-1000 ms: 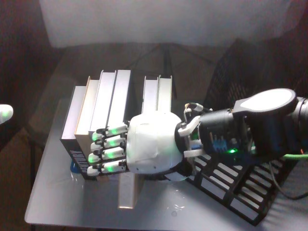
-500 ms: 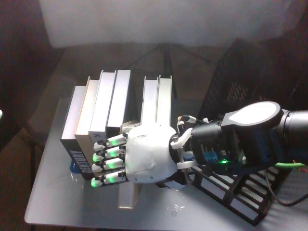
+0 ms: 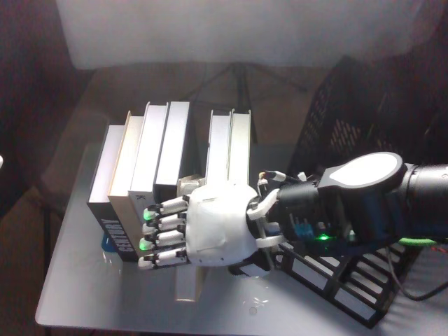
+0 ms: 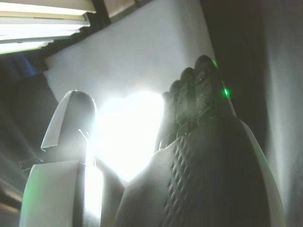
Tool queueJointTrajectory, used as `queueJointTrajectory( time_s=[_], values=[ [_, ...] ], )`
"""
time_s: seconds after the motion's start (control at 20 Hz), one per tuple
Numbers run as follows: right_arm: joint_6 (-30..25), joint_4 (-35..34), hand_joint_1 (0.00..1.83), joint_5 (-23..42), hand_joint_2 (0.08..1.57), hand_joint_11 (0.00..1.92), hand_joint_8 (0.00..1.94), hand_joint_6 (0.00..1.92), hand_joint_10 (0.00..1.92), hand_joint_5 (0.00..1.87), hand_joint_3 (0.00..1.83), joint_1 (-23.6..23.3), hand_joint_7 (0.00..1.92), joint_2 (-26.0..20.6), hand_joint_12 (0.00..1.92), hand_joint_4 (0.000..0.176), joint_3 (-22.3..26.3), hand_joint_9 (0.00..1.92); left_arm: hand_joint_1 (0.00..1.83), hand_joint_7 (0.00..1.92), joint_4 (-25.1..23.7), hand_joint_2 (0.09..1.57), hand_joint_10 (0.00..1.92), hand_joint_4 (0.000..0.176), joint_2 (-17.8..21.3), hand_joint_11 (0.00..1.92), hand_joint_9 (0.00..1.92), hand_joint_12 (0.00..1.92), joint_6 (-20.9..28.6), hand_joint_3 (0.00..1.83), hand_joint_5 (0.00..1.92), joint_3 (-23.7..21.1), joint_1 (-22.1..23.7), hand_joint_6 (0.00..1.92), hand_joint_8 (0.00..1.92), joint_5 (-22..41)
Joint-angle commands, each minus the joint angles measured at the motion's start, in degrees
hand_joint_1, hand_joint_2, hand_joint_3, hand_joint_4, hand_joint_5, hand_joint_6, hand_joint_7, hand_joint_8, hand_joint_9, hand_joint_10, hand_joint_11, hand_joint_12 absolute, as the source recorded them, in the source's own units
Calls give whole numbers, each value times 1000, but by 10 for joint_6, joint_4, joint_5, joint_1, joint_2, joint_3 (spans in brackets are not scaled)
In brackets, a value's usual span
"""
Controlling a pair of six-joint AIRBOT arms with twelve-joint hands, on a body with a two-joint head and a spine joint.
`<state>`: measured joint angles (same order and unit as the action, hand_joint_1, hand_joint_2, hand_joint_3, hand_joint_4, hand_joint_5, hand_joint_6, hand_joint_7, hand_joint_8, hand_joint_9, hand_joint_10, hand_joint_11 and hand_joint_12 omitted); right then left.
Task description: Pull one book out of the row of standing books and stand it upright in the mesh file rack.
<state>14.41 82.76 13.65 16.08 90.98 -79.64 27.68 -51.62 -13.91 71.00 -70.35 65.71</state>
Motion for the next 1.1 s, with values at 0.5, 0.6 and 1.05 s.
queueJointTrajectory(
  time_s=[0.5,0.6,1.05],
  values=[
    [0,-4,1090,-2,1119,0,0,0,0,0,25,19,0,19,0,15,-22,0,1008,0,15,1260,0,35,-2,0,0,0,1,7,19,6,0,2,0,77],
    [-2,-4,1090,-5,1119,0,0,0,0,0,24,26,0,21,0,15,-25,0,1024,0,15,1259,0,24,-2,0,0,0,1,5,25,6,0,4,0,78],
    [-26,44,1090,-27,1120,0,0,0,0,0,22,32,0,43,0,15,-50,0,843,0,15,1237,0,49,-5,0,0,0,1,0,48,9,0,7,0,81]
  ],
)
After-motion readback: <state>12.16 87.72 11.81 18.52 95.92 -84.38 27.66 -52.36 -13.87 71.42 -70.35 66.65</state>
